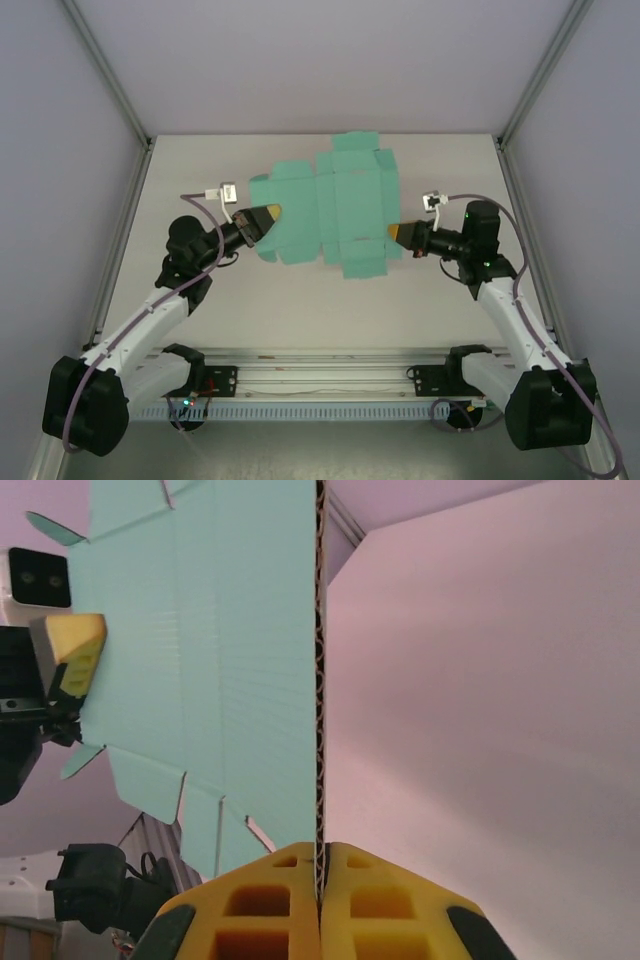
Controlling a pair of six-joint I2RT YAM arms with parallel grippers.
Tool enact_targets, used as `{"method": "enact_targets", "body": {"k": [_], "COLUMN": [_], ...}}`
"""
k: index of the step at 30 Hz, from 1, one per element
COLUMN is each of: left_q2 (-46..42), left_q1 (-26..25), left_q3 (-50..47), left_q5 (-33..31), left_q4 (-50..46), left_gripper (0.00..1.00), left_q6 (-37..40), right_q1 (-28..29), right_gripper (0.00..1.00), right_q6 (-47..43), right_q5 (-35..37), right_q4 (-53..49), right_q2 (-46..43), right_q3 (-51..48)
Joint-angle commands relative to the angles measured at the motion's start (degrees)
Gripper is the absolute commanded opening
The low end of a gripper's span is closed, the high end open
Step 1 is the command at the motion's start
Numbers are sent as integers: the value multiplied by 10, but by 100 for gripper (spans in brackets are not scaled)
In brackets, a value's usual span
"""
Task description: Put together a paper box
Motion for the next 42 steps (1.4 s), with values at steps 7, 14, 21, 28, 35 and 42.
{"method": "enact_targets", "body": {"k": [7,14,21,28,35,42], "left_q2": [-43,-48,56,188,256,319], "left_q1": [-1,-1,-9,-63,-69,-72], "left_q3": [65,114,128,240,290,326], "left_q5": [-273,-454,-189,-145,-97,-79], "left_q4": [-338,-506,-378,-408,-403,-418], "left_gripper": [100,100,100,100,96,80], "left_q6": [136,174,165,181,164,166], "right_q1": [23,103,196,301,339,355], "right_gripper": [0,0,0,0,0,0], "right_q6": [-169,-345,-437,-550,-579,-586], "right_q5": [55,226,445,677,711,736], "right_q4": [-164,-316,-311,-166,-43,-19], "right_q2": [50,174,278,292,281,287], "right_q3": [75,138,221,184,137,130]}}
